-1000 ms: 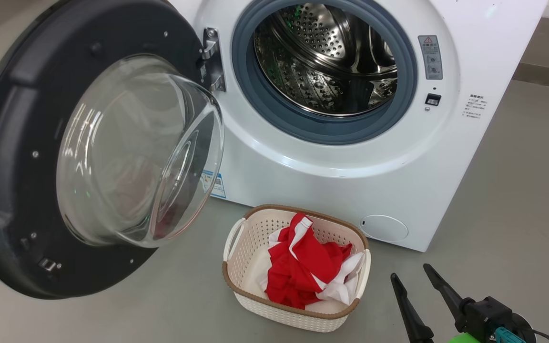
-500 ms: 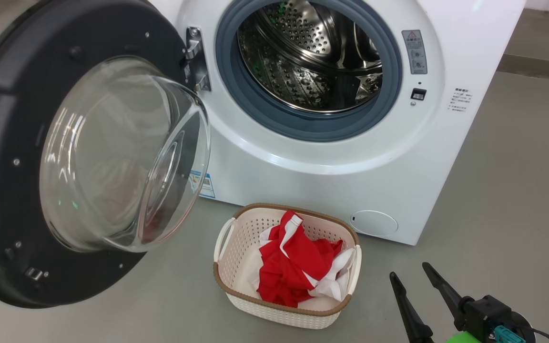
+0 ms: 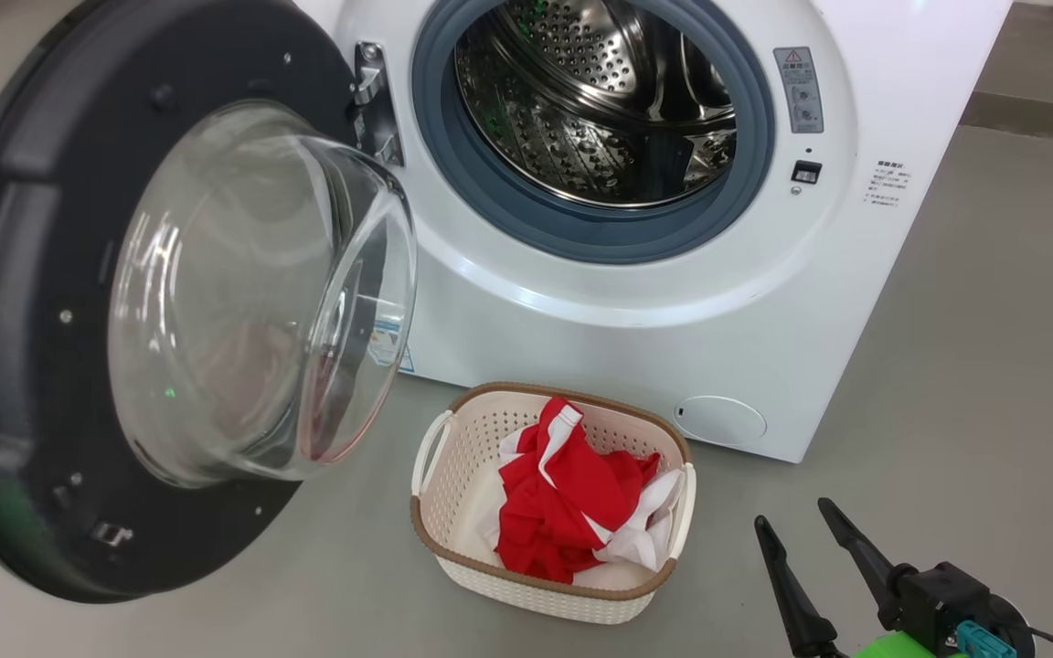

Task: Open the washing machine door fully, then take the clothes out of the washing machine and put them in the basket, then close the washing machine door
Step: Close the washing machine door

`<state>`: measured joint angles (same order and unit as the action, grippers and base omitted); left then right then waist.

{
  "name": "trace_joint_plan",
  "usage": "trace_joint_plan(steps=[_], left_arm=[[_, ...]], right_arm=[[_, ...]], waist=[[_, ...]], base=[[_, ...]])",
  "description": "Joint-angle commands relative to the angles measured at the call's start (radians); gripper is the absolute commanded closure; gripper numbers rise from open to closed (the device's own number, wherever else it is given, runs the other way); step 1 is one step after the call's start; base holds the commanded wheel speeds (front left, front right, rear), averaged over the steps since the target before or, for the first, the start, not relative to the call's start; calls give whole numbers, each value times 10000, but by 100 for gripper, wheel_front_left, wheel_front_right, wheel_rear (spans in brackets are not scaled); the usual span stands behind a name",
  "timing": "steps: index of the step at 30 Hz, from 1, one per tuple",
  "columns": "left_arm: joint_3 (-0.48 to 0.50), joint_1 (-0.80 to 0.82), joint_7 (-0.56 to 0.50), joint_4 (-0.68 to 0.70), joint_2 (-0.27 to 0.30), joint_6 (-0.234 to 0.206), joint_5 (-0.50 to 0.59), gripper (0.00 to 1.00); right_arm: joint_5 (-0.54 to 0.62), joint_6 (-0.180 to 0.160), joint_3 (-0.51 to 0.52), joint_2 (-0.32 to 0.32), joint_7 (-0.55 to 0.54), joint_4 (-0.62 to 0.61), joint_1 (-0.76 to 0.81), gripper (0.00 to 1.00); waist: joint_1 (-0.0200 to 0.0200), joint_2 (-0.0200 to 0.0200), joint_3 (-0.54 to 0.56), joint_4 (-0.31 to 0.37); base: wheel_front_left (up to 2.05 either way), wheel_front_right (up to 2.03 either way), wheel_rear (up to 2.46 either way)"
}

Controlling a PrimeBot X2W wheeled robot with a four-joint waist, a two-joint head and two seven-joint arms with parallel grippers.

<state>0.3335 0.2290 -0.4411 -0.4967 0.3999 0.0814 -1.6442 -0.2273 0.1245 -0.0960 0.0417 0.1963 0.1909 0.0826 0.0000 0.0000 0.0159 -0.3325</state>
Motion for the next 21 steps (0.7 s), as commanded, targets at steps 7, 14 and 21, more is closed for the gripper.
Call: trace_joint_plan(steps=[7, 14, 21], left_arm=[[272, -580, -1214, 1291, 364, 178, -650, 100], [168, -1215, -2095, 2301, 173, 72, -1163, 100], [-33, -1676, -2698, 3154, 11, -53, -1446, 100]], right_arm=[[143, 62, -85, 85, 52, -325, -501, 0], [155, 62, -49, 85, 67, -330, -587, 0], [162, 62, 6, 85, 104, -332, -656, 0]], waist=[[0, 0, -115, -8], [0, 0, -194, 90], [0, 0, -229, 270]], base=[[0, 0, 0], [0, 0, 0], [0, 0, 0]])
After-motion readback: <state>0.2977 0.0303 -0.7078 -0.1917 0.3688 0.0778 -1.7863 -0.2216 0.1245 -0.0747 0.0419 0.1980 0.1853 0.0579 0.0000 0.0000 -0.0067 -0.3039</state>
